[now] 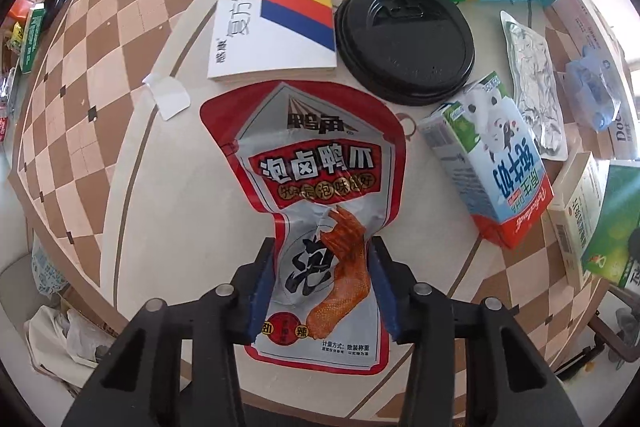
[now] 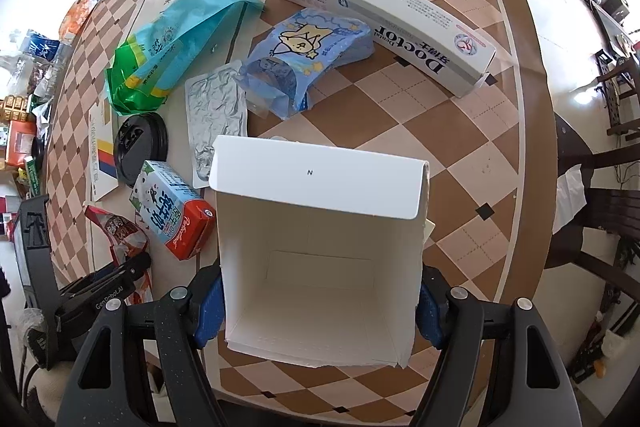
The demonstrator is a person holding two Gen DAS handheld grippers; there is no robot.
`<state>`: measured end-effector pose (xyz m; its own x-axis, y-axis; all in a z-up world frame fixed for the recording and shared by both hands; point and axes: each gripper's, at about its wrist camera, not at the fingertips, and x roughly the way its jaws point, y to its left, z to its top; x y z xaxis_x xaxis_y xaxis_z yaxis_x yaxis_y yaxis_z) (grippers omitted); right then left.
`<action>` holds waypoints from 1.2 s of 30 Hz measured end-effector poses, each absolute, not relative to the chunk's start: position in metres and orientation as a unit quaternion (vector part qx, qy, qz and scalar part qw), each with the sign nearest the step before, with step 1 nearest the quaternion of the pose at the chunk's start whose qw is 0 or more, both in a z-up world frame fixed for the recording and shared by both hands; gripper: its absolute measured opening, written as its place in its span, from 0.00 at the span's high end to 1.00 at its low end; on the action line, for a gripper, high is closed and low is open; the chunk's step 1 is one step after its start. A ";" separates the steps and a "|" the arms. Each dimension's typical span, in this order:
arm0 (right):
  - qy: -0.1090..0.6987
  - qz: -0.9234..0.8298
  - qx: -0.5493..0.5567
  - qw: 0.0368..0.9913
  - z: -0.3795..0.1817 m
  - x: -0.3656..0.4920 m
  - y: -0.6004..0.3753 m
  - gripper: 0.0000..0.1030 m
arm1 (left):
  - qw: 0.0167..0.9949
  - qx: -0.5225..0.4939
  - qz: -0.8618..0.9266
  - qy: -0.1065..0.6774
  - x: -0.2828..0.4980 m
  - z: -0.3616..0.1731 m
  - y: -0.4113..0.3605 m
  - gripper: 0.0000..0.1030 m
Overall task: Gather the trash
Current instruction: 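Carry the snack packet and white box over the trash bin and release both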
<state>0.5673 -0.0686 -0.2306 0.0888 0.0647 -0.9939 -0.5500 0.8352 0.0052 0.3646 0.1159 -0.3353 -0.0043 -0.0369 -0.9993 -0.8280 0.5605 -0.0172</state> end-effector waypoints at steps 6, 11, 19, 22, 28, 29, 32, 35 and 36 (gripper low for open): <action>0.632 0.229 -0.189 0.715 -0.221 0.564 -0.070 0.25 | 0.632 -0.332 0.329 0.618 0.353 -0.305 0.094 0.61; 0.626 0.250 -0.198 0.711 -0.216 0.556 -0.076 0.25 | 0.660 -0.329 0.337 0.585 0.347 -0.259 0.063 0.61; 0.620 0.276 -0.200 0.706 -0.200 0.519 -0.101 0.25 | 0.714 -0.306 0.341 0.529 0.298 -0.180 0.018 0.61; 0.614 0.289 -0.193 0.709 -0.188 0.489 -0.114 0.25 | 0.733 -0.291 0.329 0.519 0.290 -0.175 0.003 0.61; 0.602 0.304 -0.185 0.715 -0.178 0.404 -0.152 0.25 | 0.749 -0.286 0.315 0.508 0.231 -0.182 -0.030 0.61; 0.603 0.306 -0.184 0.713 -0.181 0.386 -0.161 0.25 | 0.748 -0.291 0.314 0.507 0.218 -0.186 -0.038 0.61; 0.613 0.307 -0.187 0.704 -0.200 0.334 -0.186 0.25 | 0.734 -0.312 0.310 0.518 0.180 -0.210 -0.057 0.61; 0.636 0.308 -0.201 0.678 -0.240 0.283 -0.208 0.25 | 0.705 -0.345 0.304 0.540 0.146 -0.252 -0.066 0.61; 0.646 0.310 -0.210 0.665 -0.258 0.268 -0.213 0.25 | 0.694 -0.359 0.303 0.546 0.136 -0.269 -0.067 0.61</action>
